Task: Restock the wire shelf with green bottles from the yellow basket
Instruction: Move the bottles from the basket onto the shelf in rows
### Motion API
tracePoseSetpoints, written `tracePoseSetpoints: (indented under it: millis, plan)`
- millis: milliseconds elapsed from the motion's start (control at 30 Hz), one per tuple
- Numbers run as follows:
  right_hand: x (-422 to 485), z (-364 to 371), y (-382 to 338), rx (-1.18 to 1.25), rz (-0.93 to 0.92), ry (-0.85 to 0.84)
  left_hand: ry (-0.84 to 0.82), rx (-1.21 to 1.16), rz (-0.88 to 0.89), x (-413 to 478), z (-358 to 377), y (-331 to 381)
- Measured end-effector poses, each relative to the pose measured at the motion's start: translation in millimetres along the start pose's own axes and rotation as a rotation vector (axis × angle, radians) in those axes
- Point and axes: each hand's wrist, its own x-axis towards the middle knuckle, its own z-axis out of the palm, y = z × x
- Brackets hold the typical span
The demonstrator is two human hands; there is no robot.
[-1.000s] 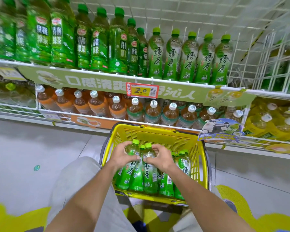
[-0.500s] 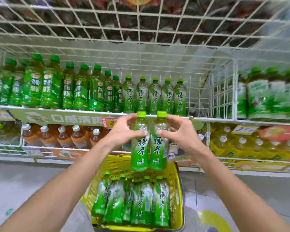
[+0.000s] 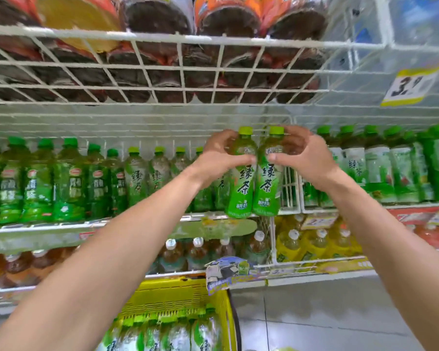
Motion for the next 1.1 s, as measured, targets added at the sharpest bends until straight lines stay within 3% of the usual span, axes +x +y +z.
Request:
tracePoseSetpoints:
  millis: [167,367,533,833,1100]
  plan:
    - [29.0,-14.8,10.7,-0.110,0.025,-0.164,-0.018,0.047,-0.029,33.6,10.5,-13.5]
    - [70.1,0.7,26.9,-0.608,0.053,-0.409,-0.135,0.056,-0.107,49.0,13.5,-40.9]
    - [102.6,10.0,34.3,-0.696,-0.031,-0.555,-0.177,0.117,-0.154,79.4,4.5,-49.8]
    - [147.9,6.0,28.0,-0.953,-0.027,-0.775,-0.245,0.217,-0.138,124.8,6.8,-49.7]
    - [166.2,26.6,41.6,-1.076,0.040,-0.912,-0.450,0.522,-0.133,143.3,14.6,-63.3]
